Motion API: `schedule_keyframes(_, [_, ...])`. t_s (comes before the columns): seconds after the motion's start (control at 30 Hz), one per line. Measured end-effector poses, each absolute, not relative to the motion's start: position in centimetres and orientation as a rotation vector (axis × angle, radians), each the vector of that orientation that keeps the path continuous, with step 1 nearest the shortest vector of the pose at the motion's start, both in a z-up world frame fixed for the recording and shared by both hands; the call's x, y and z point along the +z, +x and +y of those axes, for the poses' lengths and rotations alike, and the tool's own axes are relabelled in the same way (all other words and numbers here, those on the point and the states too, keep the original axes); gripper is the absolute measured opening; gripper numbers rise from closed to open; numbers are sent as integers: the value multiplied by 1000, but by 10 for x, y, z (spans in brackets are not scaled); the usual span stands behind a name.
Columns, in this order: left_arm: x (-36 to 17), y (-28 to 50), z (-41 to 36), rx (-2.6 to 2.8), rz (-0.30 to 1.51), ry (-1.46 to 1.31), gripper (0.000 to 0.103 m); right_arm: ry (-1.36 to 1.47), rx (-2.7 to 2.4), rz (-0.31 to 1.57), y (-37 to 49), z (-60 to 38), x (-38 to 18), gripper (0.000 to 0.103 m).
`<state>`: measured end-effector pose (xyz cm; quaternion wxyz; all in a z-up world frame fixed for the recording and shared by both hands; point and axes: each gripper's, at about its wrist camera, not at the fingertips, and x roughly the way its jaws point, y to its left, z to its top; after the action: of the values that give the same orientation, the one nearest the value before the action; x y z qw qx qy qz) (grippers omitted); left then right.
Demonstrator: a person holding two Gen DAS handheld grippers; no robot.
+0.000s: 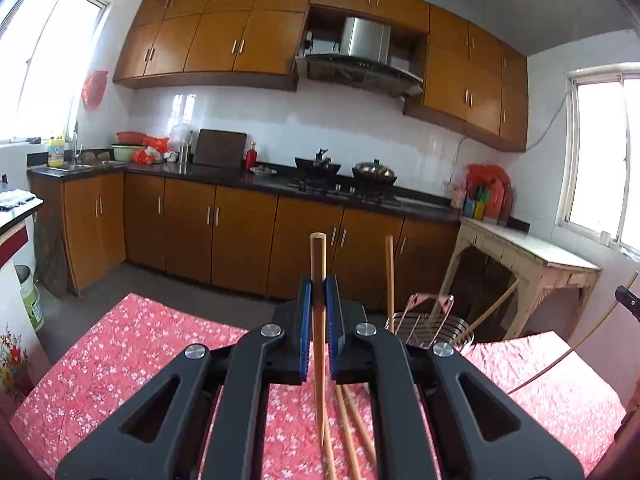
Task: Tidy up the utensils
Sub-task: 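Raise the right gripper's chopstick over the wire holder while the left gripper carries its chopstick there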
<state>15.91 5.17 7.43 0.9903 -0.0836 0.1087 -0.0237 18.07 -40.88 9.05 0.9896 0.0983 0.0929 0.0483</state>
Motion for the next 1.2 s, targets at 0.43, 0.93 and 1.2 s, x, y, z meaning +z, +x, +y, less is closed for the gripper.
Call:
schedule_keyframes(0.43, [124, 177, 0, -78, 14, -296, 7, 270, 230, 82, 229, -364, 128, 8])
schedule_keyframes(0.93, [90, 233, -8, -44, 119, -319, 7, 256, 249, 204, 298, -341, 98, 8])
schedule_keyframes(1.2, [73, 244, -7, -51, 205, -307, 7, 273, 243, 303, 322, -333, 70, 8])
